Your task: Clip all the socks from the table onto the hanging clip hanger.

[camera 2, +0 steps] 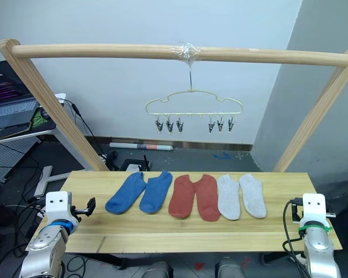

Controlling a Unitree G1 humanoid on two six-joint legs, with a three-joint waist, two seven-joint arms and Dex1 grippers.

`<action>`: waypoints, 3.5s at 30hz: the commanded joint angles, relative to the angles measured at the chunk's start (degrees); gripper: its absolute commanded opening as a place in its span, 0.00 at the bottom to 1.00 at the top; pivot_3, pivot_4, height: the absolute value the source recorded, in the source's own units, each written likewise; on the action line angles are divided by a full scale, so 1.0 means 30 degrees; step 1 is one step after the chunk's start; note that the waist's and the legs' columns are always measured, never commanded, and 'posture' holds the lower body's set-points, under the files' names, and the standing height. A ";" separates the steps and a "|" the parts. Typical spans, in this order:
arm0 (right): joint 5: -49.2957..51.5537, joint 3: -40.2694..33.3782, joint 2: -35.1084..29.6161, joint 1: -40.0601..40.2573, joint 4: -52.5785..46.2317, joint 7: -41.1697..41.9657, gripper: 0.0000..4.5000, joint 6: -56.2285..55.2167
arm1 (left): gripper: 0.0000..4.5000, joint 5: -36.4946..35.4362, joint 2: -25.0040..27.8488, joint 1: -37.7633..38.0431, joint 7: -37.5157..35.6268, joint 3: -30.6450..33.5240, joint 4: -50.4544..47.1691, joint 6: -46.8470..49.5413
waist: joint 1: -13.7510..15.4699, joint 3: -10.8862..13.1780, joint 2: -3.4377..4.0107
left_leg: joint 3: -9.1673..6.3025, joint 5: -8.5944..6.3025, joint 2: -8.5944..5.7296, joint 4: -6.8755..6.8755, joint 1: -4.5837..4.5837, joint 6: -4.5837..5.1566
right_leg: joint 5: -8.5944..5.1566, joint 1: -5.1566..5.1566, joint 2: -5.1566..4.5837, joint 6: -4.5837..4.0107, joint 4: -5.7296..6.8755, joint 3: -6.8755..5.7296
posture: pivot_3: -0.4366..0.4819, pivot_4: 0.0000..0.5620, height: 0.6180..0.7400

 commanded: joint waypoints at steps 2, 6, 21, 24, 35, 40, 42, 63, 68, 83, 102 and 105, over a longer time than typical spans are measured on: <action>0.0136 -0.0338 -0.0081 0.0004 -0.0899 -0.0192 1.00 -0.0295 | 1.00 -0.0322 0.0375 -0.0289 0.0118 0.0689 -0.0416 -0.0228 | -0.0001 0.0001 0.0000 | -0.0001 0.0000 0.0000 0.0000 0.0000 0.0000 | 0.0000 0.0001 0.0000 0.0000 0.0000 0.0000 | 0.63 0.15 1.00; 0.0172 -0.0373 -0.0113 -0.0036 -0.0870 -0.0166 1.00 -0.0292 | 1.00 -0.0524 0.0253 -0.0174 0.0082 0.0771 -0.0605 -0.0200 | -0.0003 0.0000 0.0000 | -0.0002 0.0000 0.0000 0.0000 0.0004 0.0000 | 0.0000 0.0003 0.0000 0.0000 0.0000 -0.0001 | 0.63 0.15 1.00; 0.0210 -0.0309 -0.0084 -0.0043 -0.1130 -0.0074 1.00 -0.0076 | 1.00 -0.1106 0.0387 -0.0011 0.0007 0.1110 -0.1179 -0.0223 | -0.0009 0.0013 0.0003 | -0.0003 0.0000 0.0000 0.0001 0.0005 0.0000 | 0.0000 0.0005 -0.0001 0.0000 -0.0001 0.0001 | 0.62 0.19 1.00; 0.0170 -0.0257 -0.0088 -0.0039 -0.1191 -0.0057 1.00 -0.0042 | 1.00 -0.1293 0.0520 0.0028 -0.0057 0.1192 -0.1466 -0.0009 | -0.0012 0.0013 0.0003 | -0.0003 0.0000 0.0001 0.0000 0.0007 0.0000 | -0.0001 0.0005 -0.0001 -0.0001 0.0000 0.0000 | 0.62 0.19 1.00; 0.0958 0.1451 -0.0635 -0.0739 -0.4752 0.3141 1.00 0.0436 | 0.74 -0.3488 0.0280 0.1674 -0.1775 0.0351 -1.0116 0.2705 | -0.0032 0.0229 0.0042 | -0.0004 -0.0001 0.0004 0.0006 -0.0011 -0.0002 | -0.0004 -0.0012 -0.0009 -0.0003 0.0000 0.0005 | 0.61 0.24 1.00; 0.1236 0.3355 -0.1265 -0.2350 -0.5866 0.5576 1.00 0.0917 | 0.54 -0.2653 -0.0533 0.0029 -0.0905 -0.1814 -1.1785 0.3761 | -0.0010 0.0373 0.0047 | -0.0005 0.0001 0.0004 0.0033 -0.0012 0.0001 | -0.0004 -0.0003 -0.0005 -0.0001 0.0000 0.0002 | 0.60 0.26 1.00; 0.1697 0.4036 -0.1294 -0.3168 -0.6294 0.6618 1.00 0.1184 | 0.54 -0.2661 -0.1128 -0.0878 -0.0461 -0.2454 -1.2117 0.4210 | -0.0010 0.0502 0.0011 | -0.0019 0.0003 0.0003 0.0033 -0.0020 0.0004 | -0.0004 -0.0001 0.0002 0.0000 0.0001 -0.0005 | 0.59 0.27 1.00; 0.5076 0.8083 -0.0164 -0.8543 -0.8534 1.1807 1.00 0.4047 | 0.54 0.0460 -0.5334 -1.0689 0.1099 -0.5542 -0.1971 -0.0092 | -0.0094 0.1005 -0.0101 | -0.0070 0.0004 -0.0006 0.0027 -0.0079 0.0007 | 0.0006 -0.0004 0.0042 0.0008 -0.0003 -0.0013 | 0.51 0.31 1.00; 0.5234 0.8096 -0.0260 -0.8757 -0.9310 1.1771 1.00 0.4882 | 0.54 0.0650 -0.5777 -1.1901 0.1112 -0.5330 0.0354 -0.1603 | -0.0246 0.1016 -0.0107 | -0.0074 0.0004 -0.0008 0.0033 -0.0104 0.0006 | 0.0012 -0.0012 0.0042 0.0018 -0.0006 -0.0014 | 0.48 0.31 1.00; 0.5686 0.7784 -0.0519 -0.9398 -0.9990 1.1567 1.00 0.6120 | 0.54 0.0966 -0.5374 -1.4053 0.1272 -0.4933 0.3796 -0.3988 | -0.0658 0.1122 -0.0104 | -0.0084 0.0004 -0.0010 0.0031 -0.0139 0.0006 | 0.0036 -0.0037 0.0043 0.0061 -0.0006 -0.0019 | 0.46 0.33 1.00; 0.5832 0.7589 -0.0519 -0.9640 -1.0169 1.1225 1.00 0.6496 | 0.54 0.0849 -0.5442 -1.2973 0.0962 -0.4823 0.2735 -0.3720 | -0.0667 0.1185 -0.0095 | -0.0086 0.0004 -0.0010 0.0027 -0.0167 0.0005 | 0.0075 -0.0068 0.0043 0.0130 -0.0006 -0.0020 | 0.45 0.33 1.00; 0.5984 0.7514 -0.0483 -0.9719 -1.0252 1.1058 1.00 0.6676 | 0.54 0.0839 -0.5421 -1.2474 0.0911 -0.4771 0.2222 -0.3539 | -0.0675 0.1191 -0.0092 | -0.0086 0.0005 -0.0010 0.0029 -0.0166 0.0004 | 0.0076 -0.0069 0.0043 0.0131 -0.0005 -0.0019 | 0.45 0.34 1.00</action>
